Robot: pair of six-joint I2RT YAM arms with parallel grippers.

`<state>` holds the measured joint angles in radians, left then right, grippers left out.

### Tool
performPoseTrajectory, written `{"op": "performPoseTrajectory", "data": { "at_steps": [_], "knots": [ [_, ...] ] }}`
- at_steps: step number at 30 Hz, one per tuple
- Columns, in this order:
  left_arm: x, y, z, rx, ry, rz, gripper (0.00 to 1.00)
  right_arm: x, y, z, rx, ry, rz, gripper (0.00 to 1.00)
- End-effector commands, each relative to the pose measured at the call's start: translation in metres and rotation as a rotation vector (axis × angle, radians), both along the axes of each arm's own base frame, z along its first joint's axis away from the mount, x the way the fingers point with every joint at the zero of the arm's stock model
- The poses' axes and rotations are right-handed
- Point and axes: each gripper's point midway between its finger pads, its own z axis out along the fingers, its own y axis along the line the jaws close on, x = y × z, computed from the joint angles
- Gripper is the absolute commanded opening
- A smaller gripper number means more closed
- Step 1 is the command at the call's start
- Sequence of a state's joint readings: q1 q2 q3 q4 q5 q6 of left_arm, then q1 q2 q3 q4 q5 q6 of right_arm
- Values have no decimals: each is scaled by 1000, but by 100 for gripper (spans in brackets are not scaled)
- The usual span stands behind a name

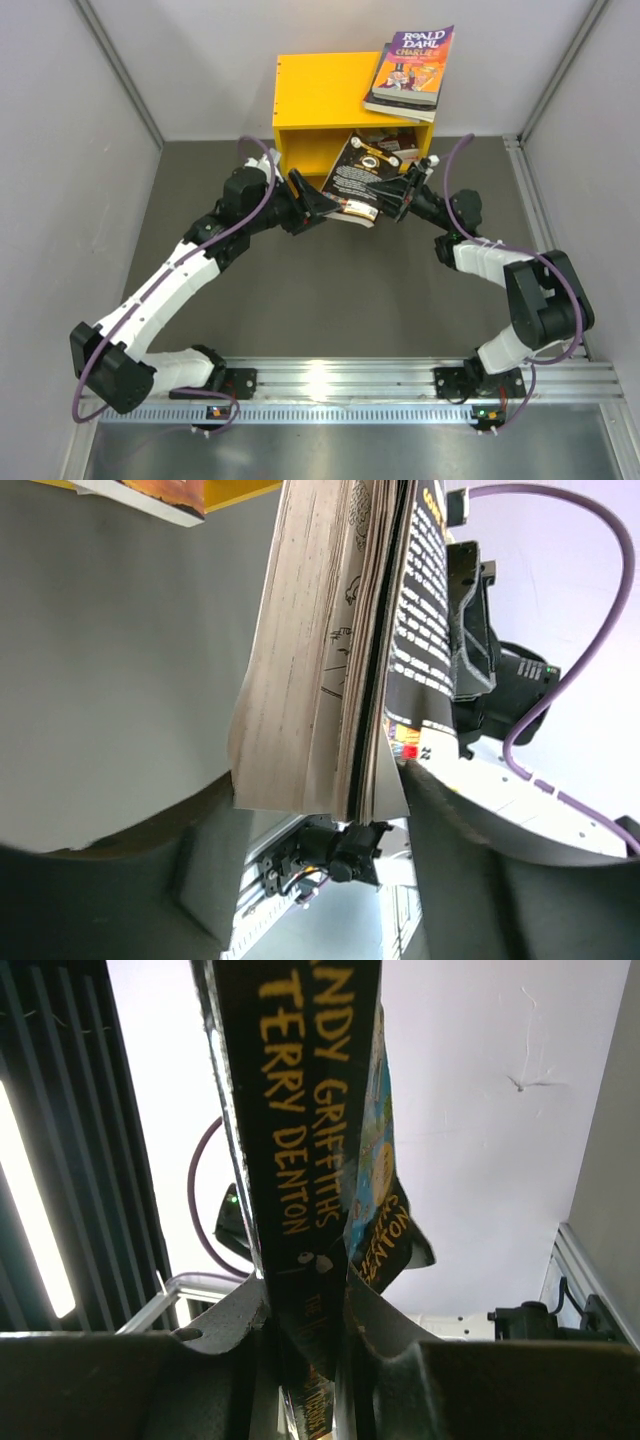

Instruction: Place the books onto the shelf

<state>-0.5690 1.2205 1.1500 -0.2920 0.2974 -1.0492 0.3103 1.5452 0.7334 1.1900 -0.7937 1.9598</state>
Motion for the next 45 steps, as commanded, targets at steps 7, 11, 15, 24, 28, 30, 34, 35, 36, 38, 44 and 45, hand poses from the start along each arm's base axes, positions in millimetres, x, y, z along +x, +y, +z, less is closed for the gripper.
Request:
{"op": "performPoseTrajectory", "data": {
  "at_steps": [7, 11, 15, 24, 28, 30, 34, 35, 36, 38, 44, 45],
  "knots": [
    [12, 6, -11, 63, 13, 50, 21, -44, -7, 65, 185, -206, 81, 0],
    [14, 6, -15, 68, 21, 55, 0, -45, -7, 62, 177, -202, 87, 0],
    [17, 5, -17, 66, 30, 67, 0, -42, -8, 60, 161, -204, 96, 0],
    [38, -1, -16, 23, 33, 134, 0, -18, -22, 84, 141, -253, 74, 24],
    [46, -6, -23, 4, 66, 153, 0, -4, -27, 95, 143, -261, 58, 24],
    [49, -11, -30, -7, 95, 151, 0, 2, -30, 100, 141, -266, 50, 24],
    [56, -18, -43, -17, 131, 162, 0, 18, -36, 97, 139, -238, 28, 24],
    [56, -20, -46, -17, 138, 161, 0, 21, -38, 96, 139, -233, 23, 24],
    [58, -23, -52, -19, 156, 157, 0, 24, -41, 95, 138, -233, 15, 25],
    [61, -28, -57, -24, 170, 158, 0, 29, -43, 91, 136, -220, 5, 25],
    [77, -39, -75, -46, 229, 207, 0, 38, -49, 86, 140, -207, -18, 39],
    [82, -39, -72, -52, 224, 223, 0, 36, -49, 85, 139, -206, -16, 45]
  ]
}}
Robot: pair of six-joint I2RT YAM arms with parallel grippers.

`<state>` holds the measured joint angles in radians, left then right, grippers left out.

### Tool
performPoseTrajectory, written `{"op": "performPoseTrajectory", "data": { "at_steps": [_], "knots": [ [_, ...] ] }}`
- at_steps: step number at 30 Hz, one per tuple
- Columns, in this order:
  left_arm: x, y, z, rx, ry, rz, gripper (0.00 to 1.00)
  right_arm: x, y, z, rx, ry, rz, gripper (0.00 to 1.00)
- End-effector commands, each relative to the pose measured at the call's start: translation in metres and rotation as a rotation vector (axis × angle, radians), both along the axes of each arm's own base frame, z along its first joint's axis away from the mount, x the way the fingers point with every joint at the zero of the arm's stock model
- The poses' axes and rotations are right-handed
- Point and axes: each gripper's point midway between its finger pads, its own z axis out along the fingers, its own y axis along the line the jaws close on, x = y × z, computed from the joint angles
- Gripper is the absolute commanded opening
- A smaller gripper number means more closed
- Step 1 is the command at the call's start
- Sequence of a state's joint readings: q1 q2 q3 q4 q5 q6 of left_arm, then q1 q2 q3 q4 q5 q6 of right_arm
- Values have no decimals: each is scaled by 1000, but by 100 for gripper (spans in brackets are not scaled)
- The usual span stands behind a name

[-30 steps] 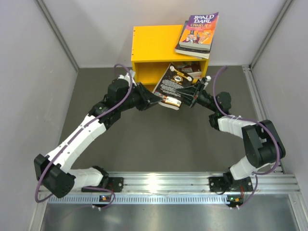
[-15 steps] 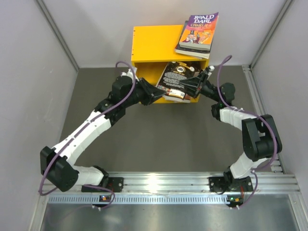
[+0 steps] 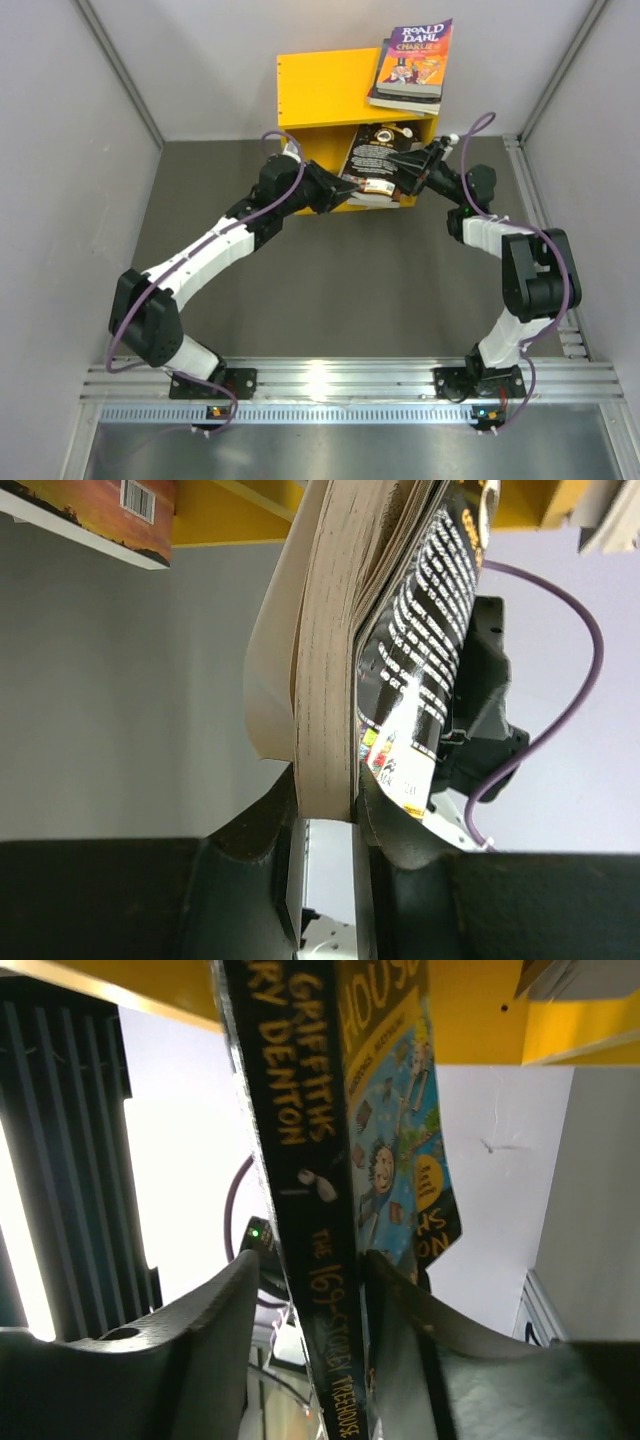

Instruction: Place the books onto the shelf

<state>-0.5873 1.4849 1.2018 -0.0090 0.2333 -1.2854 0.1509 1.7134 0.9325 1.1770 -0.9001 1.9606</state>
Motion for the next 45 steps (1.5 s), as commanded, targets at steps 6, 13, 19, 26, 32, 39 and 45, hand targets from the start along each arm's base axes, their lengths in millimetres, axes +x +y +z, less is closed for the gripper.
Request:
{"op": "performPoseTrajectory", "data": {
  "at_steps": [6, 13, 19, 26, 32, 39, 45],
  "knots": [
    [41, -2, -49, 112, 142, 159, 0, -34, -16, 70, 165, -157, 29, 54],
    [60, -3, -52, 132, 204, 302, 0, -43, -22, 59, 158, -143, 13, 58],
    [76, -17, -38, 146, 195, 347, 0, -53, -27, 49, 146, -130, 0, 59],
    [102, -40, -42, 117, 227, 370, 0, -77, -35, 40, 114, -130, 2, 60],
    [126, -52, -43, 116, 219, 397, 0, -102, -48, 21, 94, -94, -21, 60],
    [147, -69, -47, 71, 236, 420, 2, -119, -50, 5, 82, -69, -29, 60],
    [155, -88, -49, -16, 222, 370, 41, -123, -49, -5, 69, -51, -27, 61]
  ]
}}
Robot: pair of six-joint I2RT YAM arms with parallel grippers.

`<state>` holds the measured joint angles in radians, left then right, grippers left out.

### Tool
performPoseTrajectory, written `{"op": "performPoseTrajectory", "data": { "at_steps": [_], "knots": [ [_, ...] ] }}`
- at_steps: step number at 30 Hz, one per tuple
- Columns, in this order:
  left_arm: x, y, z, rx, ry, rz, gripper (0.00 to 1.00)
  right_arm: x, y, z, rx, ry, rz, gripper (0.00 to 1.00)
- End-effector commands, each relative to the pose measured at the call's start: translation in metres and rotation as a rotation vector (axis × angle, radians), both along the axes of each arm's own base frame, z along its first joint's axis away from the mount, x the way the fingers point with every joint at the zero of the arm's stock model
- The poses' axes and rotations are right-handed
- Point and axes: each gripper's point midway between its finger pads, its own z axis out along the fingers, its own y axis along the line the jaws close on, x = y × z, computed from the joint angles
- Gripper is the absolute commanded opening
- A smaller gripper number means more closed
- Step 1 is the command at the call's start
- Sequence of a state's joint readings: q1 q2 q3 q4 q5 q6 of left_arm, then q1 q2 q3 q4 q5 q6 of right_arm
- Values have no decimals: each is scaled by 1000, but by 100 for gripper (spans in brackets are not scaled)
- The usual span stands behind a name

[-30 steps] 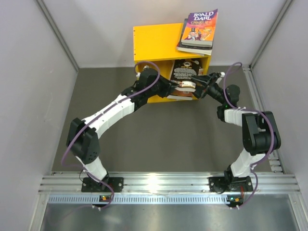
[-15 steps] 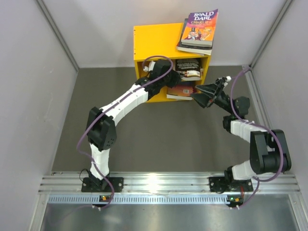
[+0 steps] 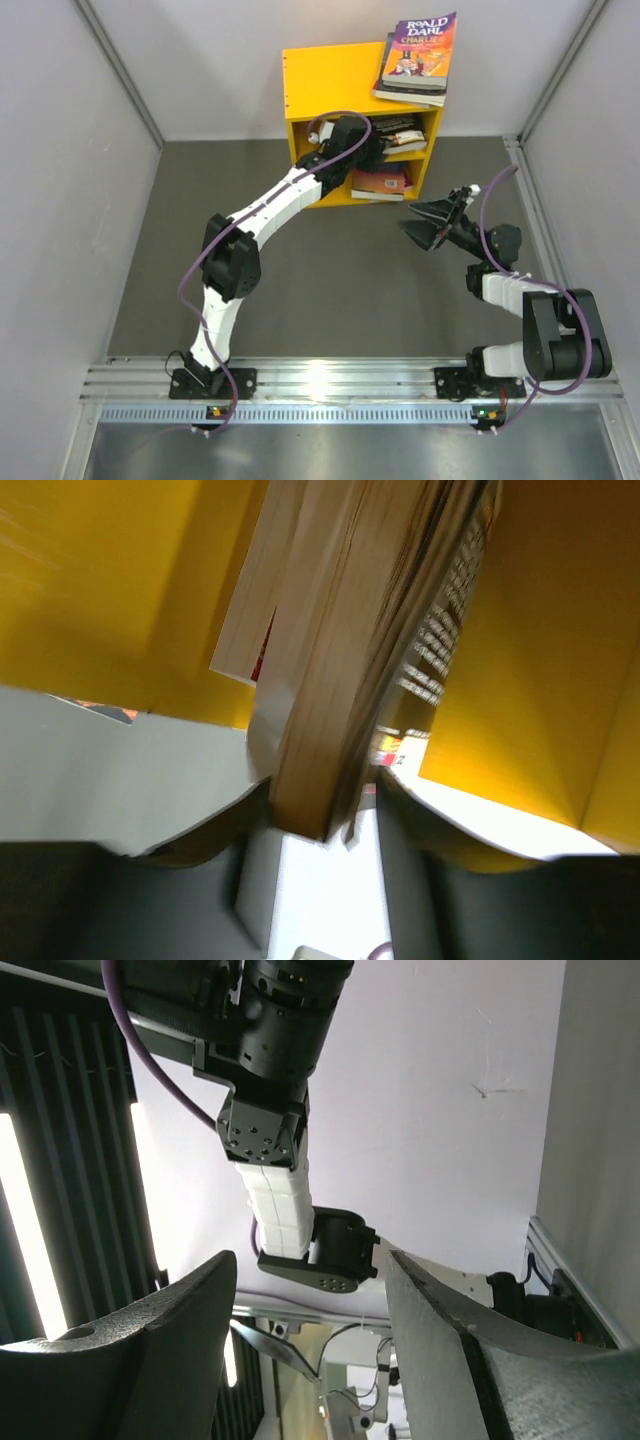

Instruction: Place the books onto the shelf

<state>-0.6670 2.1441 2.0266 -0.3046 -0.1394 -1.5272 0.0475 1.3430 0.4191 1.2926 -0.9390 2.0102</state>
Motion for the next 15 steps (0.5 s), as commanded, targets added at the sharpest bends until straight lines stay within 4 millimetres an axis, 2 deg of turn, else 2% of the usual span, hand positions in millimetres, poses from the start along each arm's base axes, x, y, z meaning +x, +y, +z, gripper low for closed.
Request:
{"op": "performPoseTrajectory", "data": {
  "at_steps": [1, 4, 7, 8, 9, 10, 11, 12, 13, 15],
  "knots": [
    [7, -9, -24, -37, 45, 4, 48, -22, -5, 31, 57, -120, 28, 61],
    [7, -19, -14, -94, 5, -51, 54, -21, -4, 28, 46, -121, 33, 61],
    [0, -21, 0, -83, -43, -109, 56, -20, -4, 27, 39, -127, 36, 62],
    [-4, -20, -3, -69, -44, -120, 57, -20, -3, 28, 35, -133, 39, 62],
    [-5, -19, 0, -67, -58, -128, 58, -18, -3, 27, 33, -132, 40, 62],
    [-8, -13, 12, -67, -78, -129, 58, -18, -3, 27, 32, -134, 39, 62],
    [-10, -8, 8, -43, -84, -135, 59, -17, -2, 27, 29, -138, 42, 62],
    [-10, 0, 18, -44, -107, -128, 59, -15, -3, 26, 27, -137, 40, 62],
    [-15, 0, 17, -33, -108, -167, 59, -15, -2, 26, 26, -138, 43, 62],
    [-17, 11, 31, -19, -141, -176, 59, -14, -2, 27, 25, -141, 41, 62]
  ]
}}
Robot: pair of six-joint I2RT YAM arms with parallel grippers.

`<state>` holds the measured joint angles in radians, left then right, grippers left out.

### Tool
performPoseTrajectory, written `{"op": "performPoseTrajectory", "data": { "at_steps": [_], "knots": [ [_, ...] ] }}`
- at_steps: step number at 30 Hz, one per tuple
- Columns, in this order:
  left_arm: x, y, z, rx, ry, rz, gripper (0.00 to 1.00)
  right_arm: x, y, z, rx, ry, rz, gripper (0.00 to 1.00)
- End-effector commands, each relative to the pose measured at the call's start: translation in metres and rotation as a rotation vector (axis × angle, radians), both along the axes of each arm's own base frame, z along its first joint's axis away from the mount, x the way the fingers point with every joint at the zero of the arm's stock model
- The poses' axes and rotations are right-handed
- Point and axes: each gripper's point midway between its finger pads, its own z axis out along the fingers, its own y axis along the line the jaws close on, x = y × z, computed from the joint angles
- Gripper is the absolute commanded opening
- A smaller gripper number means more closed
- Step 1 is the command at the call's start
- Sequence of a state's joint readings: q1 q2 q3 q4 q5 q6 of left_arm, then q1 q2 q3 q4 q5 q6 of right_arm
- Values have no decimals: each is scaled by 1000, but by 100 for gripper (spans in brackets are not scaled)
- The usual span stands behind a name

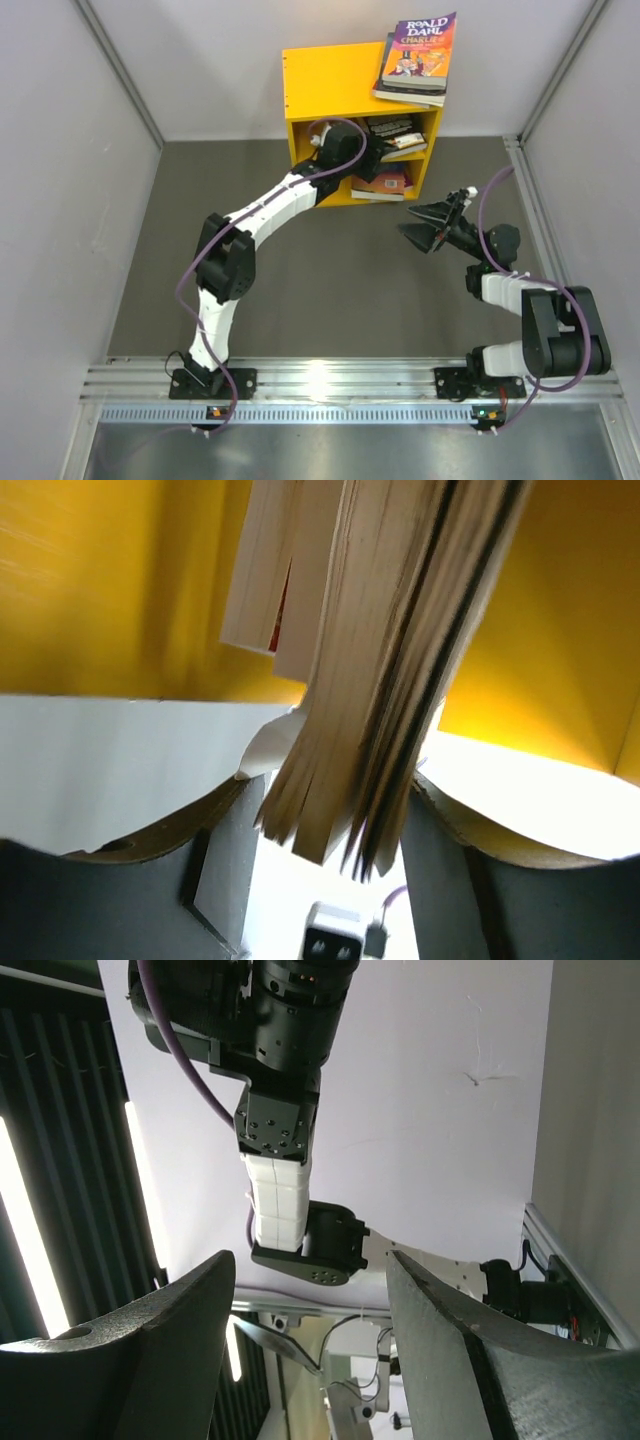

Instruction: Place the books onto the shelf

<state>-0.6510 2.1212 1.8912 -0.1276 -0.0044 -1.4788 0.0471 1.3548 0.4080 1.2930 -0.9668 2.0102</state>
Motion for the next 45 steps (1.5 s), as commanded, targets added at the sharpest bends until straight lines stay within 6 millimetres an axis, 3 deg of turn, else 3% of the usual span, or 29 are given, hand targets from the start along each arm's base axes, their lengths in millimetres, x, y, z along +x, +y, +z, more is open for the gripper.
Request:
{"op": "performPoseTrajectory", "data": {
  "at_steps": [1, 6, 14, 17, 18, 19, 21, 22, 23, 24, 25, 26, 28, 29, 30, 31, 38, 41, 42, 44, 45],
  "knots": [
    [-10, 24, 44, 41, -122, -59, 59, -10, -4, 35, 37, -164, 18, 62],
    [-21, 39, 81, 54, -243, -91, 61, -13, -3, 38, 23, -190, 22, 62],
    [-40, 45, 116, 20, -352, -147, 61, -15, -1, 31, -23, -184, 14, 63],
    [-53, 52, 128, 13, -370, -160, 61, -17, 0, 31, -51, -190, 10, 63],
    [-61, 57, 142, 2, -391, -158, 61, -15, 0, 29, -62, -186, 7, 62],
    [-65, 60, 136, 14, -384, -159, 61, -14, 1, 32, -75, -196, 6, 61],
    [-79, 72, 152, 19, -423, -151, 61, -5, 4, 19, -146, -164, -3, 58],
    [-82, 77, 153, 30, -433, -140, 61, 0, 6, 25, -178, -192, -4, 55],
    [-85, 82, 158, 39, -445, -134, 61, 6, 8, 19, -253, -245, -20, 46],
    [-94, 90, 168, 58, -469, -132, 61, 11, 9, 0, -305, -137, -10, 41],
    [-98, 95, 173, 69, -480, -128, 61, 21, 12, 10, -355, -158, -29, 35],
    [-101, 101, 175, 83, -482, -117, 61, 28, 14, 1, -440, -215, -40, 22],
    [-115, 117, 182, 113, -493, -98, 61, 38, 21, 3, -501, -209, -51, 14],
    [-119, 125, 183, 119, -495, -80, 60, 45, 24, -4, -513, -195, -51, 5],
    [-132, 138, 198, 110, -526, -50, 60, 49, 28, -4, -514, -194, -56, 0],
    [-137, 144, 183, 132, -496, -42, 60, 55, 34, -1, -517, -204, -72, 0],
    [-186, 216, 172, 246, -476, 108, 61, 96, 58, -8, -519, -156, -161, 0],
    [-203, 236, 176, 246, -484, 151, 64, 109, 74, 4, -441, -176, -205, 0],
    [-204, 240, 165, 263, -456, 162, 64, 111, 81, 8, -407, -162, -221, 0],
    [-210, 246, 161, 267, -447, 171, 65, 118, 88, 9, -368, -152, -245, 0],
    [-214, 249, 159, 269, -439, 175, 65, 120, 90, 25, -307, -207, -275, 0]
  ]
}}
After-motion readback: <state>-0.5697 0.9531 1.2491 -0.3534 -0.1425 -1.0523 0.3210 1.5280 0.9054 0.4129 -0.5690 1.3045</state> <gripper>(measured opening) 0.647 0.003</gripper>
